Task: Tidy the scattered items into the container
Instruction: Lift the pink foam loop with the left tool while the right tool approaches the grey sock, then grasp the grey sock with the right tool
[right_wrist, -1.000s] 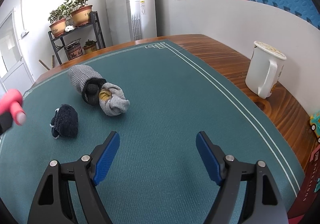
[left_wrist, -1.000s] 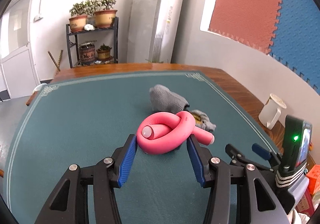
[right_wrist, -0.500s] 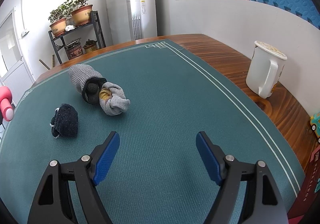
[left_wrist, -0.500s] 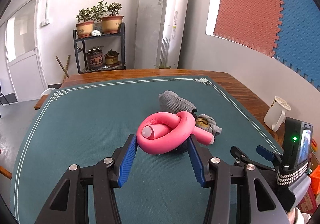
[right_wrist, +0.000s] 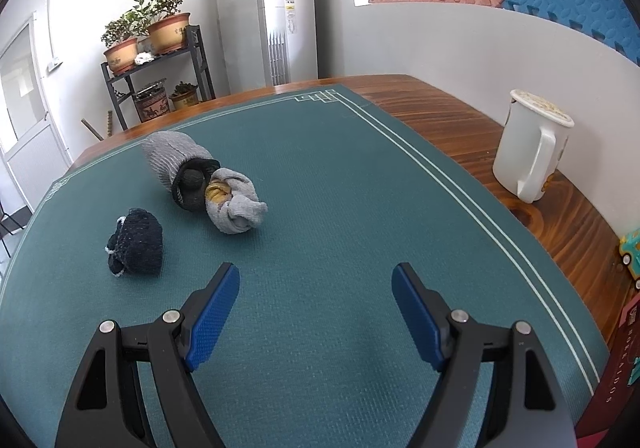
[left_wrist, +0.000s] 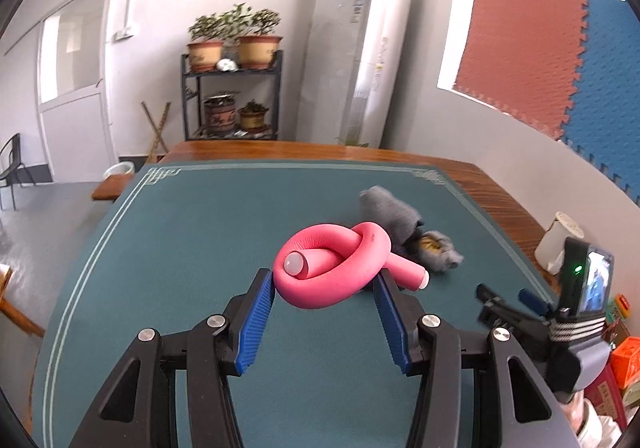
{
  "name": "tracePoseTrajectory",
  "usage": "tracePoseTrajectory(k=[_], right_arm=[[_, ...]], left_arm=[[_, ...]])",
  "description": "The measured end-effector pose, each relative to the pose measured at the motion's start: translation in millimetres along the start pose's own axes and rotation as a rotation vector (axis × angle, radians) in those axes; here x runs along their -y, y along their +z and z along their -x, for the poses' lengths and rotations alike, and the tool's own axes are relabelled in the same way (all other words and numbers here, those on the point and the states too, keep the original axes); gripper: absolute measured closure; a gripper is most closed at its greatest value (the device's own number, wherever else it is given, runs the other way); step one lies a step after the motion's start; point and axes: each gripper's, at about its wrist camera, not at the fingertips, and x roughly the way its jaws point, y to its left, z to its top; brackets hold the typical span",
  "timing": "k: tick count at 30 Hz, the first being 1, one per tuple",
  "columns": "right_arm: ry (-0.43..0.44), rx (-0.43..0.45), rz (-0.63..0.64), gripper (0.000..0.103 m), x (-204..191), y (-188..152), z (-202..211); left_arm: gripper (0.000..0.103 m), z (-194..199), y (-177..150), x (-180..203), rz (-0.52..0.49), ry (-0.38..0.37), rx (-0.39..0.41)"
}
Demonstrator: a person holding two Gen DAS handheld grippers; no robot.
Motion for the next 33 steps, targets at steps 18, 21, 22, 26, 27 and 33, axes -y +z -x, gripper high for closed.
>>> tracePoseTrajectory(k=[18, 21, 22, 26, 27, 33], right_arm=[[-0.003, 0.003, 0.007, 0.021, 0, -1, 0], [-0.004, 0.003, 0.002, 0.021, 1, -1, 0], [-0.003, 0.002, 0.001, 0.021, 1, -1, 0], [-0.002, 0.002, 0.003, 0.021, 0, -1, 0], [-0.002, 0.003, 0.004, 0.021, 0, -1, 0], [0.017, 0.008, 0.003, 0.021, 0, -2, 2]], left_arm=[[0.05, 33, -25, -90, 0.107, 0.161, 0.021], [0.05, 30, -28, -90, 0.104, 0.156, 0.009], [0.05, 28, -29, -89, 0.1, 0.154, 0.006], [0.05, 22, -30, -82, 0.088, 0.147, -0.006], [0.05, 21, -30, -81, 0.085, 0.145, -0.008], [0.05, 19, -32, -78, 0.079, 0.133, -0.016]])
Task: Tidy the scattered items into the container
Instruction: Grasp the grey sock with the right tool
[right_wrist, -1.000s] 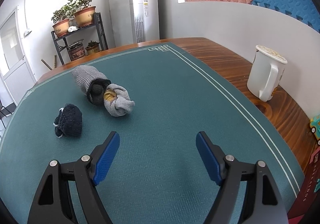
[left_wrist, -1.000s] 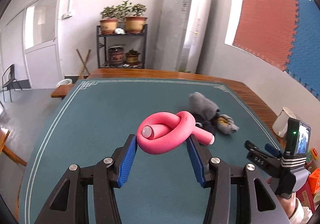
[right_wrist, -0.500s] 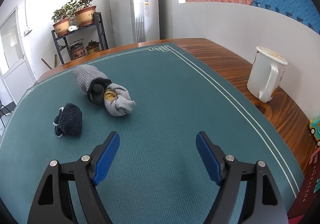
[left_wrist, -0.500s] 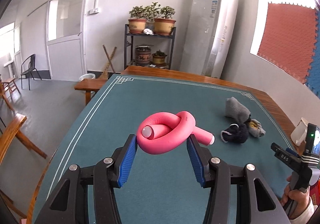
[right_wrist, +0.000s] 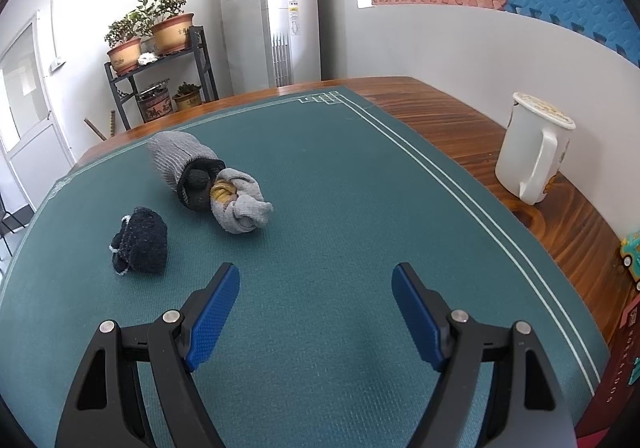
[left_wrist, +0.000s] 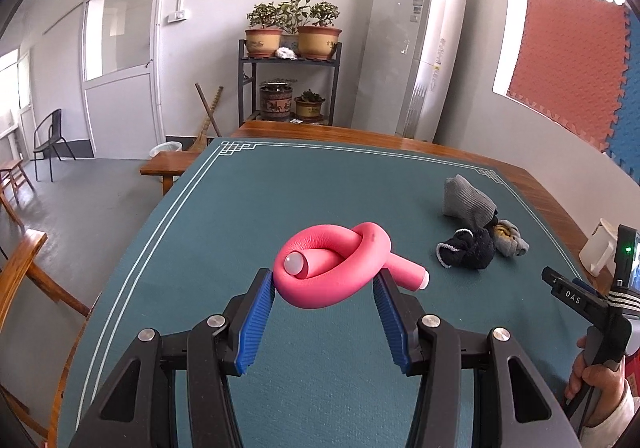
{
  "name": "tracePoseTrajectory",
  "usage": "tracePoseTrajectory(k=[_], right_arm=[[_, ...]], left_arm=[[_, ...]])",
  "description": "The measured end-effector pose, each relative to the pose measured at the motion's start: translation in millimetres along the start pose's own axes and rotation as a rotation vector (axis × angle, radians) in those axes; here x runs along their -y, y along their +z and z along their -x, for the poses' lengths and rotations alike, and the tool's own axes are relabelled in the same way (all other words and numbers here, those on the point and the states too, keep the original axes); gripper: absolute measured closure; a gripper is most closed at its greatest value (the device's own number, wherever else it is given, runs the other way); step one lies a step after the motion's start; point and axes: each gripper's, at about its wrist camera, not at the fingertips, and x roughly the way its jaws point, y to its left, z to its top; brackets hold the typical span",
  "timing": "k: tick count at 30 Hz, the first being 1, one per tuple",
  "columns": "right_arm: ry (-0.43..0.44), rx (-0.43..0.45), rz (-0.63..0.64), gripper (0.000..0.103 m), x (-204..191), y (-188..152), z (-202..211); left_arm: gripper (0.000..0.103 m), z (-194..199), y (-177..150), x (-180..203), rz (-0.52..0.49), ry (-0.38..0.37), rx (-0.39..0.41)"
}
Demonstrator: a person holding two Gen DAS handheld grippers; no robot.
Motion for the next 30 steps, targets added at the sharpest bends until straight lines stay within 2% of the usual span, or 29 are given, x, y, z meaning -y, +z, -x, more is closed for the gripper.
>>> tracePoseTrajectory(k=[10, 16, 24, 30], right_arm=[[0.193, -0.074, -0.009, 0.021, -10, 9, -3], [0.183, -0.094, 0.029, 0.021, -21, 22, -13], [0.135, -0.139, 0.005, 0.021, -26, 55, -60], [0.151, -0.209, -0.021, 0.022, -33, 51, -96]], left_arm=[[0.05, -6, -3, -3, 0.001, -0.033, -0.03], [0.05, -9, -5, 0, -0.003, -0.045, -0.044], [0.05, -9, -6, 1, -0.006, -0.051, -0.046], [0.05, -14, -7, 4, -0.012, -0.042, -0.054]])
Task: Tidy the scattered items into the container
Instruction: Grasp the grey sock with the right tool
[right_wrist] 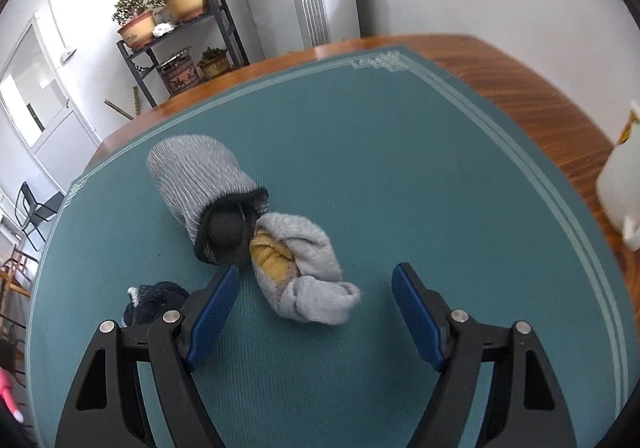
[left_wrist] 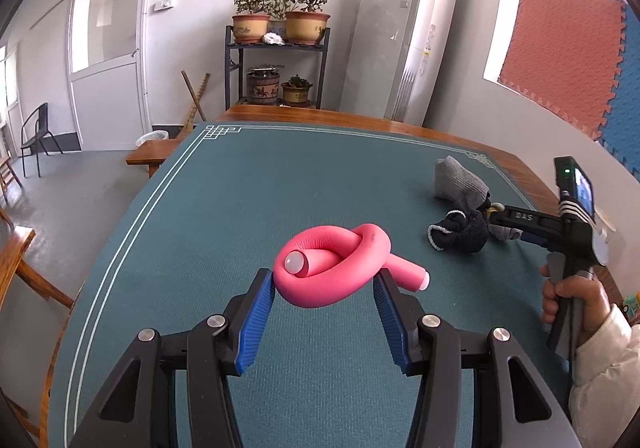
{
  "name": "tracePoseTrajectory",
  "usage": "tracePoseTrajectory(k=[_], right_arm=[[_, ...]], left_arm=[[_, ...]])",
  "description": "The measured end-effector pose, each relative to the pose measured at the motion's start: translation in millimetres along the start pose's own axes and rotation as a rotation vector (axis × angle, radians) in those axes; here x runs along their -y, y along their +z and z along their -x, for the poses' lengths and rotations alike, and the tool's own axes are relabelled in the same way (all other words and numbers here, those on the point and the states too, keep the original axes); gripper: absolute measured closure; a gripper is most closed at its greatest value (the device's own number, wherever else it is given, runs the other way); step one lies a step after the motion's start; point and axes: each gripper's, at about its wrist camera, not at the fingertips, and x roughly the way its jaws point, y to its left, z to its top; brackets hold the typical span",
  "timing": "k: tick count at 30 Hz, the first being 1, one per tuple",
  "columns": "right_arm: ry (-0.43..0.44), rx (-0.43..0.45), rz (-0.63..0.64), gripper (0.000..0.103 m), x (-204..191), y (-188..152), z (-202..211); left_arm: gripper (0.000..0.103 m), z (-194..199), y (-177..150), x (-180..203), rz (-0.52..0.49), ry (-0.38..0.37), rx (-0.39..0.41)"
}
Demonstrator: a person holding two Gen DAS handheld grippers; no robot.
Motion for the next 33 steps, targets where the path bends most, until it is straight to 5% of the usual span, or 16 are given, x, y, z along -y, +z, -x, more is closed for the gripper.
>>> tracePoseTrajectory(k=[2, 4, 6, 19, 33], right_arm=[[-0.047, 0.011, 0.048, 0.029, -8, -4, -4], [-0.121, 0.015, 0.132, 0.055, -20, -9, -6], [-0.142, 0.023, 0.169, 0.059, -27, -14, -4], [-0.062, 0.118, 0.067, 0.061, -8, -33, 66], [-0.051, 0.25, -0.003, 0.06, 33, -90, 176]], left_arm=[[0.05, -2, -1, 1, -0.004, 0.001, -0.005], [0.05, -4, -2, 2, -0.009, 0.0, -0.012], [0.05, -6, -3, 3, -0.014, -0.001, -0.018], [0.05, 7, -4, 12, -0.033, -0.034, 0.006], [0.05, 41, -8, 36, -0.089, -0.106, 0.071]])
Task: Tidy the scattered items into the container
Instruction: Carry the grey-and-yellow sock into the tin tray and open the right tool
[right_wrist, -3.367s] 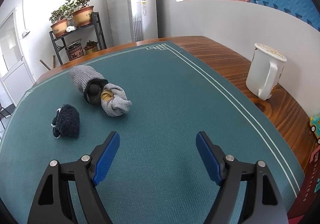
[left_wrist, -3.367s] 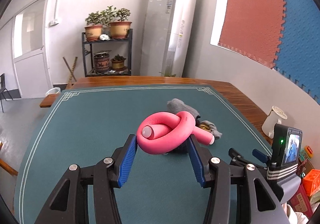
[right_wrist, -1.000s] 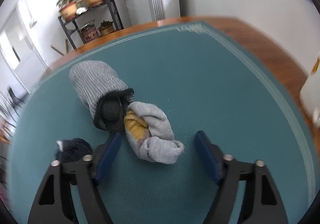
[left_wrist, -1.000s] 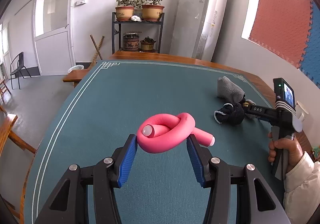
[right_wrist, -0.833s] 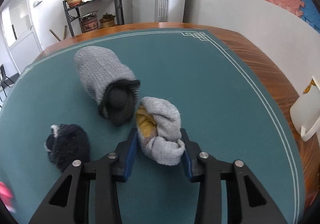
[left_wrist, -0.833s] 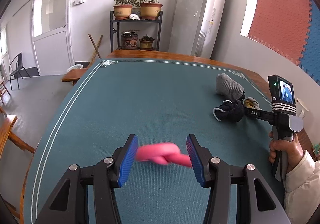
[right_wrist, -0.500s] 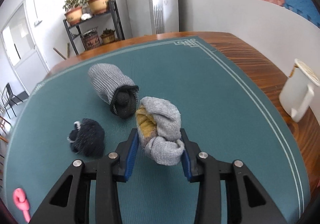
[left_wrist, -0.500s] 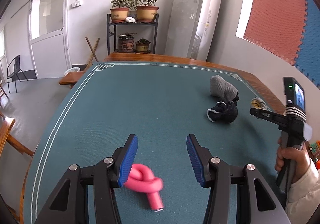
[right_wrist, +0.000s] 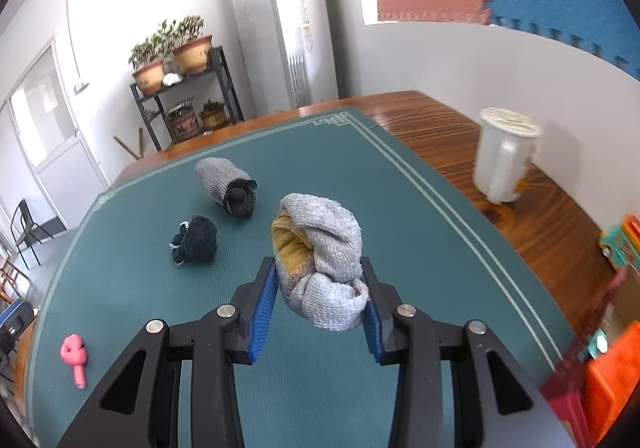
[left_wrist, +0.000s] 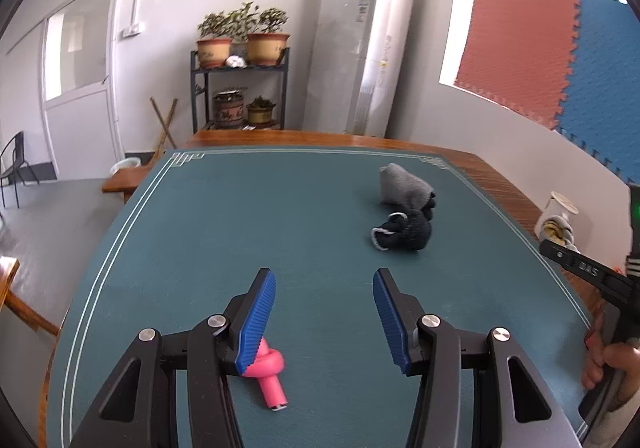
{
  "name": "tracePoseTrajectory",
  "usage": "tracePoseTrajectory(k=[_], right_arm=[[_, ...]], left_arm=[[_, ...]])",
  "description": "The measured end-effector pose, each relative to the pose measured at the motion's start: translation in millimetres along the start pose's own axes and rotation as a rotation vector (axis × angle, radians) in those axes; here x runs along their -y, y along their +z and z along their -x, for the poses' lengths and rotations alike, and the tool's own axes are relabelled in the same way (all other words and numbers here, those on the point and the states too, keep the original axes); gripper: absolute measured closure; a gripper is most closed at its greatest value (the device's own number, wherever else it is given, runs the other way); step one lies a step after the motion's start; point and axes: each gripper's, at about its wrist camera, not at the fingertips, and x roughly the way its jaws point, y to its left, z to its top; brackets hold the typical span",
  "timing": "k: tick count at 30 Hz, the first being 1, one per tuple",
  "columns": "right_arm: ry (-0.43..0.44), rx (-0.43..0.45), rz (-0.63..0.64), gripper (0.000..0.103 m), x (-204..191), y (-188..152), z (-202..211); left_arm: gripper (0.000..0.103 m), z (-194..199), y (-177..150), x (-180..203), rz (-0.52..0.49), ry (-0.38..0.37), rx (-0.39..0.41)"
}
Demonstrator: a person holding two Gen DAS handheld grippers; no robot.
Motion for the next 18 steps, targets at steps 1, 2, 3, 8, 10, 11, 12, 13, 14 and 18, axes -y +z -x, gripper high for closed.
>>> tracePoseTrajectory(k=[1, 2, 3, 8, 10, 11, 12, 13, 14, 18], right_arm=[[-0.001, 0.007, -0.004, 0.061, 3, -4, 8], [-0.003, 0.013, -0.008, 0.06, 6, -7, 16], [-0.008, 0.018, -0.012, 0.061, 9, -11, 23], [-0.03, 0.046, -0.049, 0.061, 30, -28, 57], [-0.039, 0.054, -0.063, 0.06, 38, -33, 67], [-0.048, 0.058, -0.071, 0.06, 43, -37, 73], [-0.059, 0.065, -0.079, 0.061, 48, -40, 79], [-0.068, 0.071, -0.083, 0.06, 53, -42, 84], [-0.079, 0.079, -0.088, 0.061, 57, -45, 89], [-0.131, 0.119, -0.106, 0.06, 79, -56, 115]], left_arm=[[0.05, 3, -1, 3, -0.007, -0.01, 0.004], [0.05, 4, -1, 5, -0.011, -0.015, 0.006], [0.05, 6, -1, 8, -0.017, -0.021, 0.009], [0.05, 12, -4, 23, -0.048, -0.046, 0.021], [0.05, 15, -5, 31, -0.061, -0.057, 0.022], [0.05, 16, -6, 34, -0.067, -0.062, 0.023], [0.05, 17, -7, 39, -0.072, -0.071, 0.02], [0.05, 17, -7, 43, -0.076, -0.077, 0.018], [0.05, 18, -8, 47, -0.081, -0.083, 0.016], [0.05, 22, -10, 73, -0.124, -0.113, 0.011]])
